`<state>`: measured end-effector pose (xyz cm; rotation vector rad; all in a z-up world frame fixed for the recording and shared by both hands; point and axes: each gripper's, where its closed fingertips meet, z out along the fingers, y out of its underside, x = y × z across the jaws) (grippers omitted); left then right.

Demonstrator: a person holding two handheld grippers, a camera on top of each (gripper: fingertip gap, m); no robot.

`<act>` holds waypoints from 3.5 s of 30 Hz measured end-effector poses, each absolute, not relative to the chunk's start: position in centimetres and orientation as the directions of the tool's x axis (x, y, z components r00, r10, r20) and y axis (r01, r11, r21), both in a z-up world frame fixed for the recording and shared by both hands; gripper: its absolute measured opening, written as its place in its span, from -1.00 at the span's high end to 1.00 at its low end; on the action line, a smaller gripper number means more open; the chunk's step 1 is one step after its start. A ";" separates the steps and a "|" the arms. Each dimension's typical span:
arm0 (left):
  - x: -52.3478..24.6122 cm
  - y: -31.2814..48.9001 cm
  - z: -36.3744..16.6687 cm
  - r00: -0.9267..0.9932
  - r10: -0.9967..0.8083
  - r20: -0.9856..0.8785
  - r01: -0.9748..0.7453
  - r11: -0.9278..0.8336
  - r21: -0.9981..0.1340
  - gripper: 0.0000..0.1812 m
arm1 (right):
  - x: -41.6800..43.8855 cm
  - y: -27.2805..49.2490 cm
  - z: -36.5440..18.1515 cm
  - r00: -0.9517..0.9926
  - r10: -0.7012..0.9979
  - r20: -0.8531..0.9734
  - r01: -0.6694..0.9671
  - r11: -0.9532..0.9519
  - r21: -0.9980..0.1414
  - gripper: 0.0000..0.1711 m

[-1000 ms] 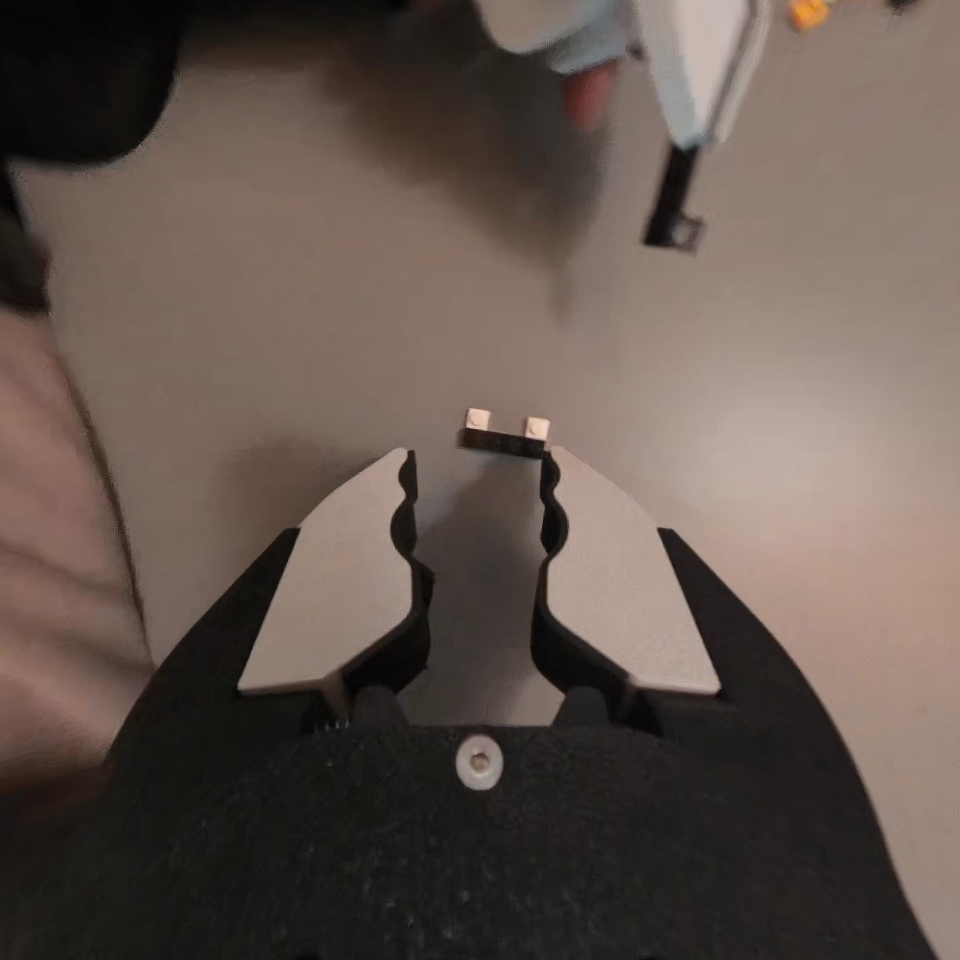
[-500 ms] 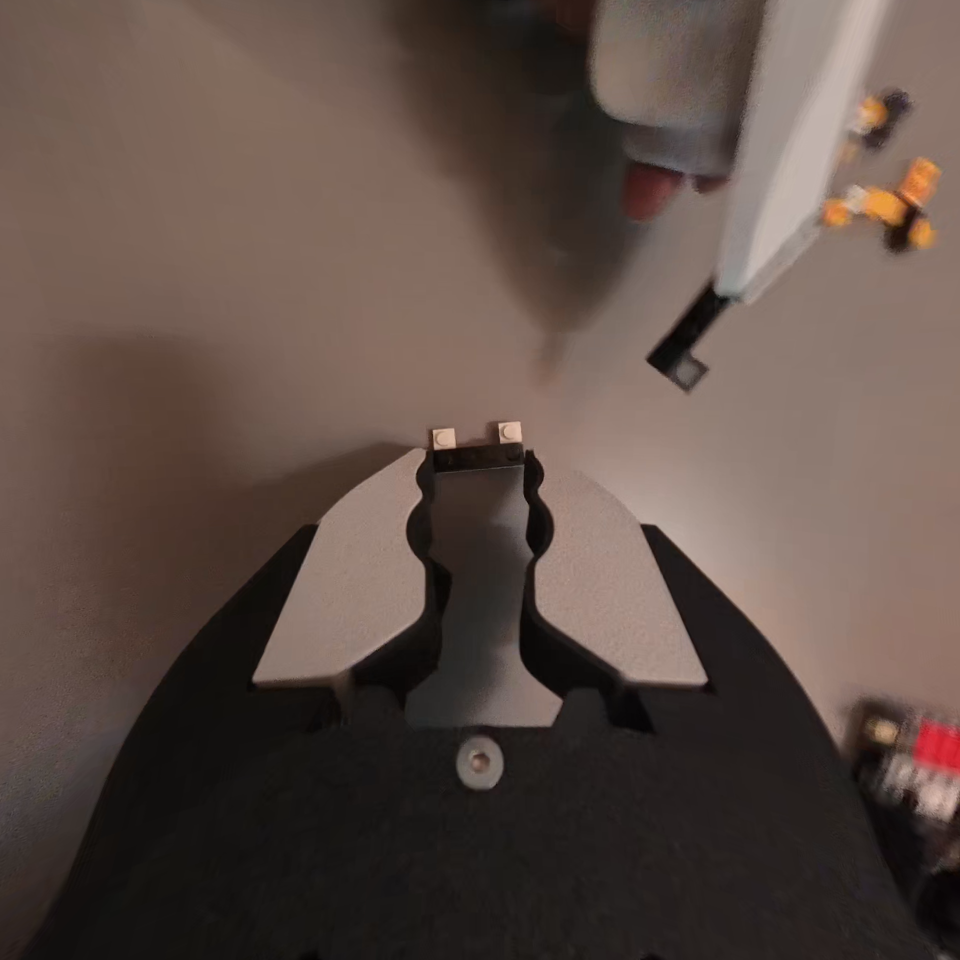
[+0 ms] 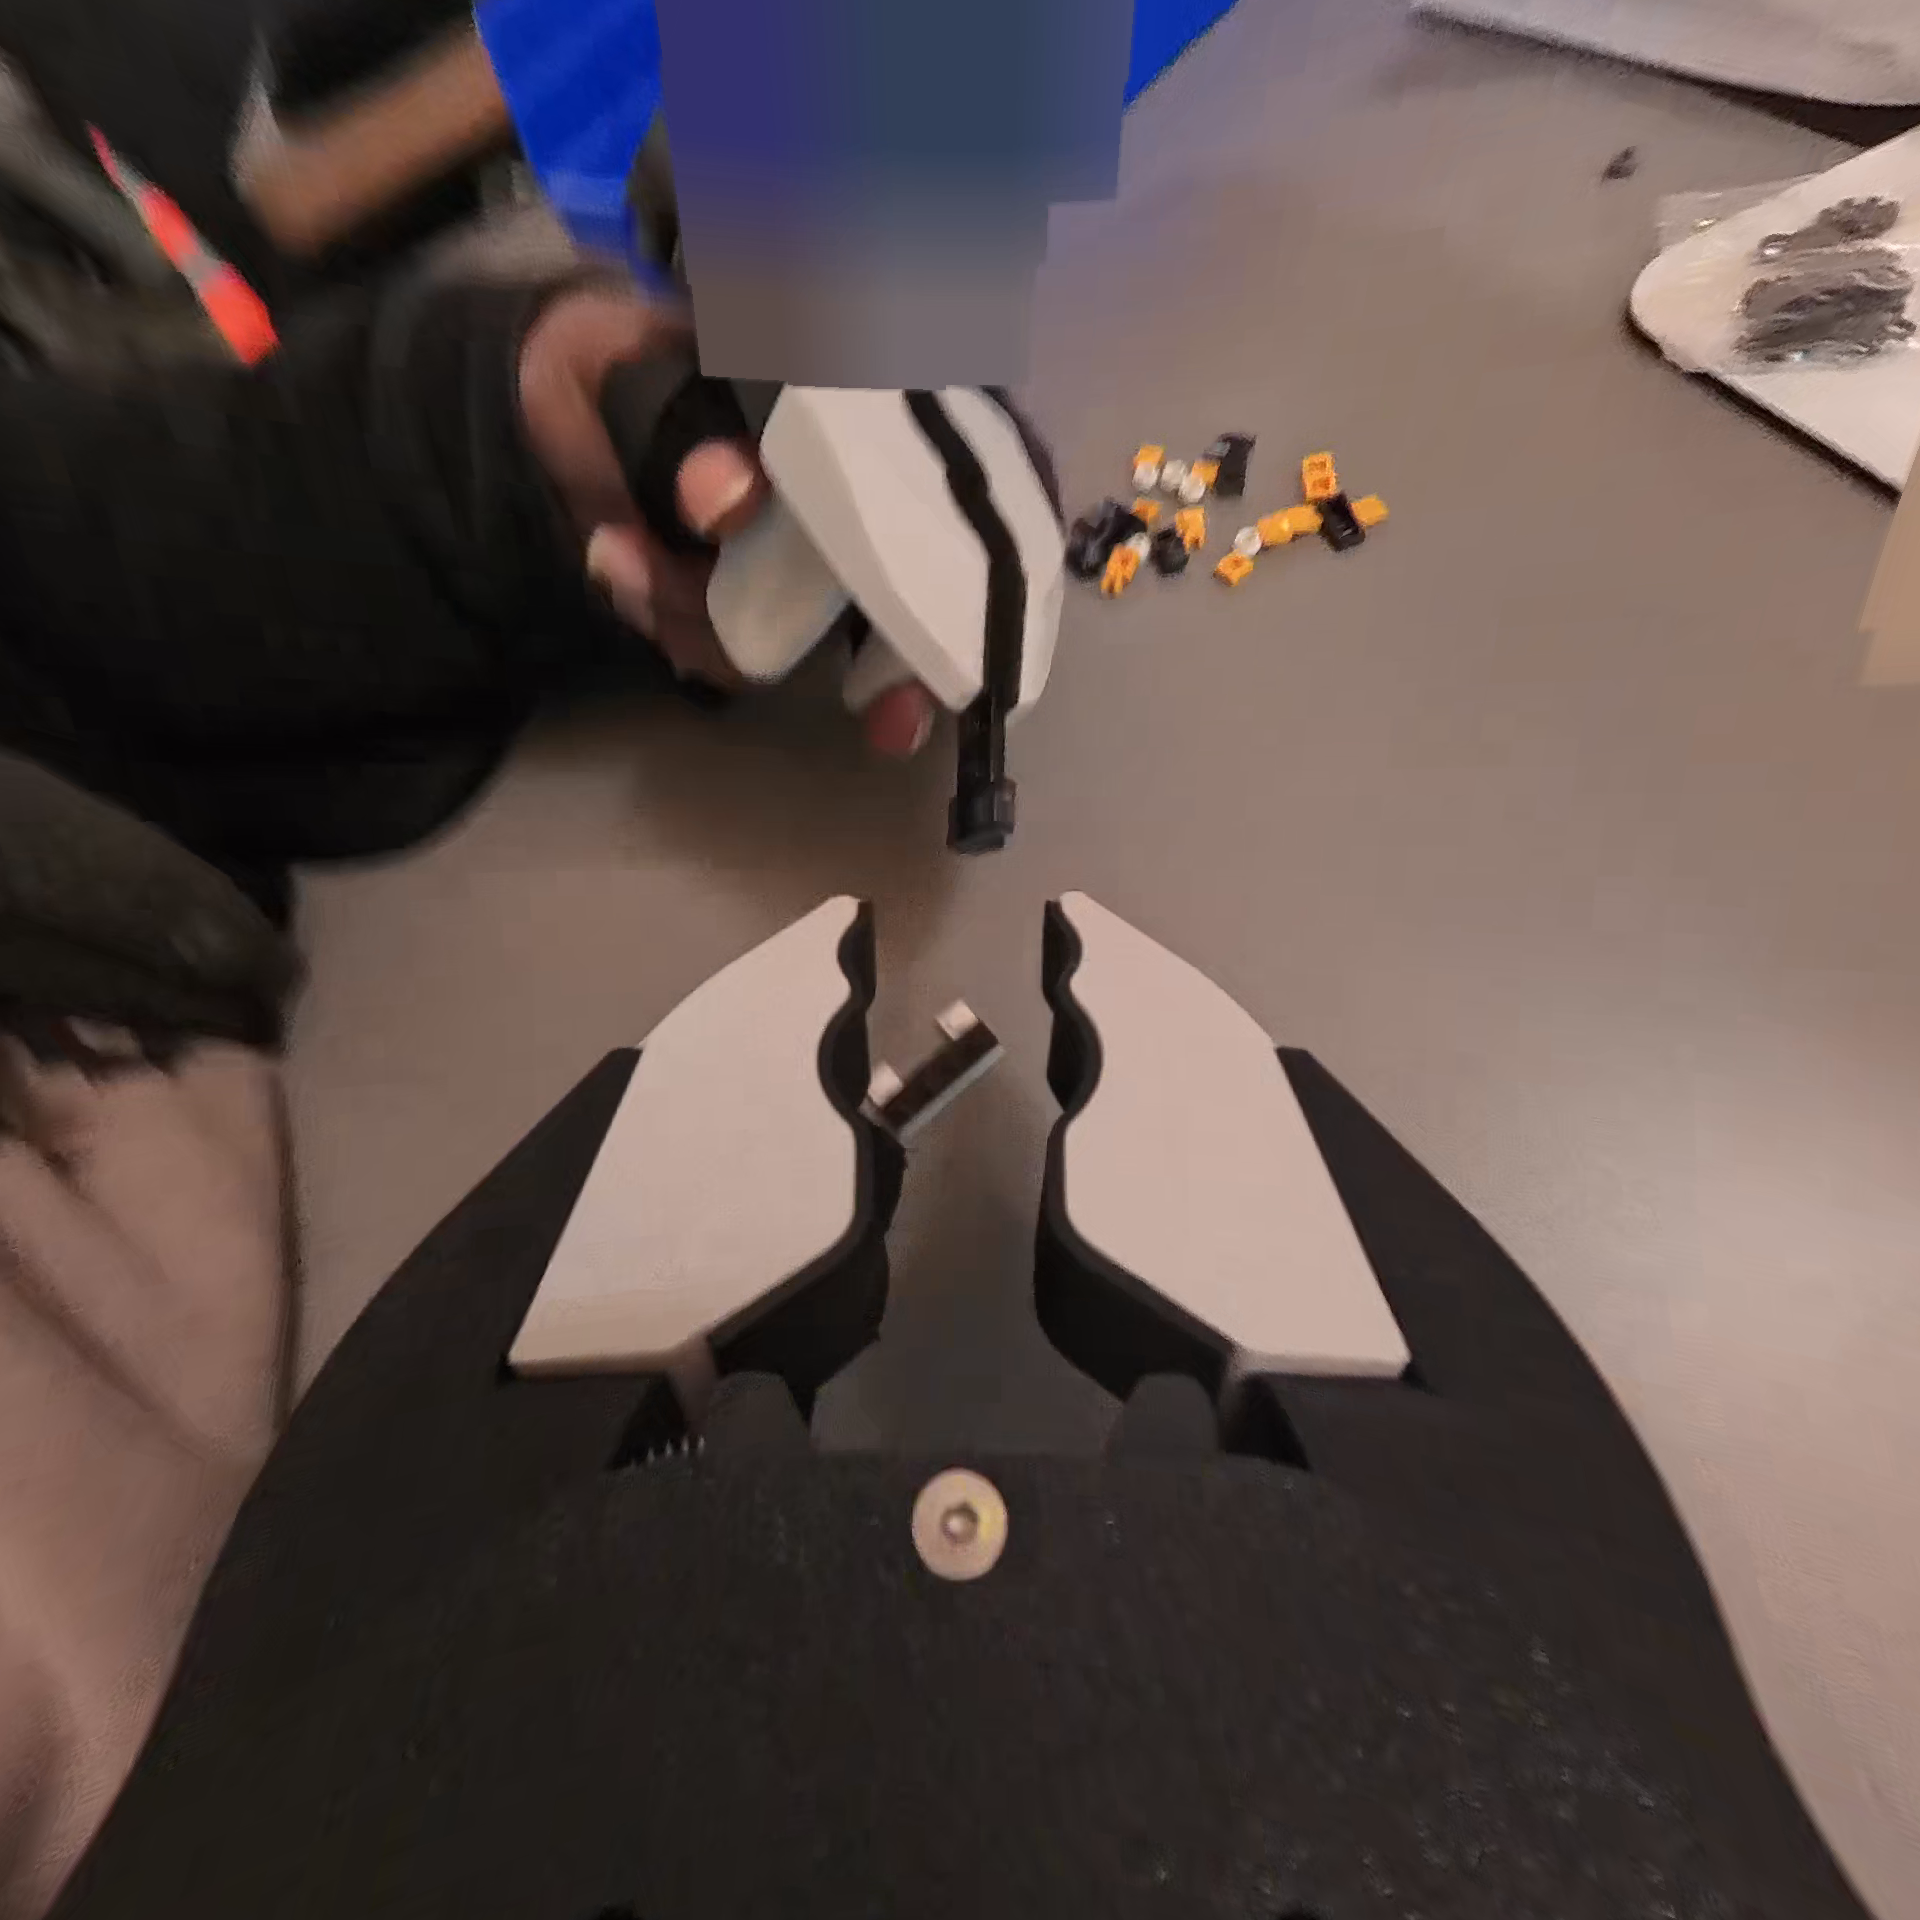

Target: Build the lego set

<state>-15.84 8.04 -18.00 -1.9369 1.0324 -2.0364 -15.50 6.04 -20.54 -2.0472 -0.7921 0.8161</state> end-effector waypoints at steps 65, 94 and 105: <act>-14.0 3.9 -16.7 -0.223 -0.413 0.883 -0.371 -0.802 -0.468 0.96 | -15.0 5.3 -16.7 0.212 0.940 0.266 0.644 0.070 -0.762 0.46; -15.2 3.4 -26.2 -0.125 -0.991 0.054 -0.759 0.060 -0.649 0.56 | -14.7 3.5 -25.7 0.105 0.985 -0.138 0.791 -0.166 -0.589 0.62; -15.4 3.6 -26.2 -0.230 -0.973 0.034 -0.729 0.149 -0.668 0.65 | -15.0 3.5 -26.0 0.128 0.978 -0.162 0.813 -0.197 -0.547 0.62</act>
